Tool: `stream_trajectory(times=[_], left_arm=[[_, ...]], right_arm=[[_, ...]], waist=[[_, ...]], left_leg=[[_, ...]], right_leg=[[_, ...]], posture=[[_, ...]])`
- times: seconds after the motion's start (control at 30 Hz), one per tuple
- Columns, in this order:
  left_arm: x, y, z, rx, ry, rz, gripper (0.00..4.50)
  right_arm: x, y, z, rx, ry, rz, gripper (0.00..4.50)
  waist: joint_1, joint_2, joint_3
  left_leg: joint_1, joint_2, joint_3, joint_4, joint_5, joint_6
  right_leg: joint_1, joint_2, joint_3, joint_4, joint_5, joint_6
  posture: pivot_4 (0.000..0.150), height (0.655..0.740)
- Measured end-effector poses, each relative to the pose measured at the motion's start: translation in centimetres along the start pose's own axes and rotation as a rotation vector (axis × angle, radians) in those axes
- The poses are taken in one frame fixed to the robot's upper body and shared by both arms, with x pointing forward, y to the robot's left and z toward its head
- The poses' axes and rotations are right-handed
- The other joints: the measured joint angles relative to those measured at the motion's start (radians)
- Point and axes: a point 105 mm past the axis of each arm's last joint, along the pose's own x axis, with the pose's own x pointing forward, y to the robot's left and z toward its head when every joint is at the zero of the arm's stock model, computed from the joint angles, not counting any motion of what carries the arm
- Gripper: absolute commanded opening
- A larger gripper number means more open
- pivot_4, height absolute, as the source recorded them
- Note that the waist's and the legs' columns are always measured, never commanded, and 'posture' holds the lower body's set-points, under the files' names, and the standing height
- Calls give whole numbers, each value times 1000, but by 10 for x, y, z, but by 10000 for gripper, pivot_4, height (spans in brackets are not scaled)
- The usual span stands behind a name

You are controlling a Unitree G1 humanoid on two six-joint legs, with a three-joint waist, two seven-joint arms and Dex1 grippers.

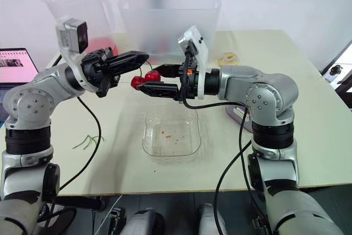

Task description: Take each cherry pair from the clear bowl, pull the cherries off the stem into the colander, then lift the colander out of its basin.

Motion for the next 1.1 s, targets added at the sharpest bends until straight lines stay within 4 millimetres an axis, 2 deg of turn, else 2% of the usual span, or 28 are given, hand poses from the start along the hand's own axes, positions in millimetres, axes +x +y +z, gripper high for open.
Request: stream_trajectory(times=[0.03,0.07,0.47,0.53,0.63,0.93,1.1], left_arm=[[0,0,0,0,2,1,0],[0,0,-1,1,2,2,0],[1,0,-1,-2,-2,-2,0],[1,0,-1,-2,-1,-2,0],[1,0,-1,-1,0,-2,0],[1,1,-2,6,3,4,0],[2,1,-11,-24,13,-5,0]], right_arm=[[0,0,0,2,-1,1,26532],[0,1,0,5,0,2,22799],[2,2,-5,13,31,3,22799],[2,2,-5,14,31,0,17758],[2,1,-5,14,32,-6,7611],[-1,-1,-9,4,61,-15,7611],[-6,1,-24,-6,131,0,7611]], waist=[[1,0,0],[1,0,0],[0,0,0],[0,0,0],[0,0,0],[1,0,0],[1,0,0]], left_leg=[[0,0,0,0,0,0],[0,0,0,0,0,0],[0,0,0,0,0,0],[0,0,0,0,0,0],[0,0,0,0,0,0],[0,0,0,0,0,0],[0,0,0,0,0,0]], right_leg=[[0,0,0,0,0,0],[0,0,0,0,0,0],[0,0,0,0,0,0],[0,0,0,0,0,0],[0,0,0,0,0,0],[0,0,0,0,0,0],[0,0,0,0,0,0]], posture=[[1500,6886],[1500,6886],[1500,6886],[1500,6886],[1500,6886],[1500,6886],[1500,6886]])
